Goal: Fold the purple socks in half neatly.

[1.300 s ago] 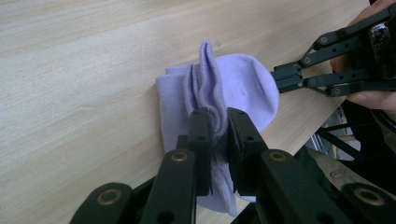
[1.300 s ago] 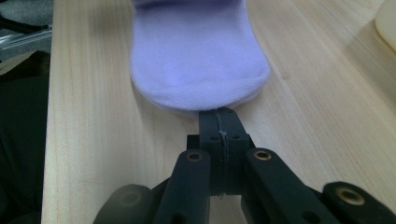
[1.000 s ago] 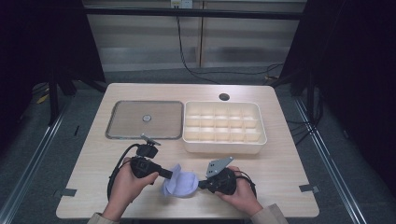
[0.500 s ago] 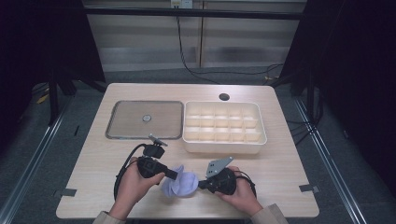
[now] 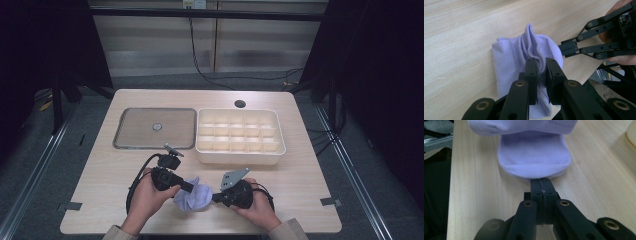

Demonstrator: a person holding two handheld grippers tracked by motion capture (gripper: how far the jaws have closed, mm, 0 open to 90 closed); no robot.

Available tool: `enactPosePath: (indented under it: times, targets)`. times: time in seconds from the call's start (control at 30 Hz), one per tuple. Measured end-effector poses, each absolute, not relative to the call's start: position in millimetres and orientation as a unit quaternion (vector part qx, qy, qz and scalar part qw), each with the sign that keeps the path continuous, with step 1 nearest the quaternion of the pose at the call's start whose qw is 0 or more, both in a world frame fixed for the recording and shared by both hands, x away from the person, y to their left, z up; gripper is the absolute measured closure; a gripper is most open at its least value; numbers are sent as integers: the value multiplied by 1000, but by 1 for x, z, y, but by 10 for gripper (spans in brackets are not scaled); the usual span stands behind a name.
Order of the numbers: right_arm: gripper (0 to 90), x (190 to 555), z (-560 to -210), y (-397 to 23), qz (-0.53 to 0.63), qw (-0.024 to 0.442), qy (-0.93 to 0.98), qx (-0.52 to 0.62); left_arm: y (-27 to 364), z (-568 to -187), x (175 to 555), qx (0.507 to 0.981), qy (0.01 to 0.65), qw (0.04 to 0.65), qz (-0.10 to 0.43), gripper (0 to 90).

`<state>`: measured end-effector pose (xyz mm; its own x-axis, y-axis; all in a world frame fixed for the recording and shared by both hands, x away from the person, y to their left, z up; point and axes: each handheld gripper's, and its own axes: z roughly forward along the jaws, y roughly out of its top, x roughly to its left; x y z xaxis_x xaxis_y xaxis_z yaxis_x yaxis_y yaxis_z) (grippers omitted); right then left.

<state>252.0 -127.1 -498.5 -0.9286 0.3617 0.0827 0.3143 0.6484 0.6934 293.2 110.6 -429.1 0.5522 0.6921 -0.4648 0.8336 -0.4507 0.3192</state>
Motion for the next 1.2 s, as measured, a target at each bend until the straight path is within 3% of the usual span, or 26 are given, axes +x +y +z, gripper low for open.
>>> enactPosePath:
  times: [1.2]
  targets:
    - [899, 252, -499, -127, 377, 28, 907, 184, 84, -430, 290, 855, 440, 249, -113, 808]
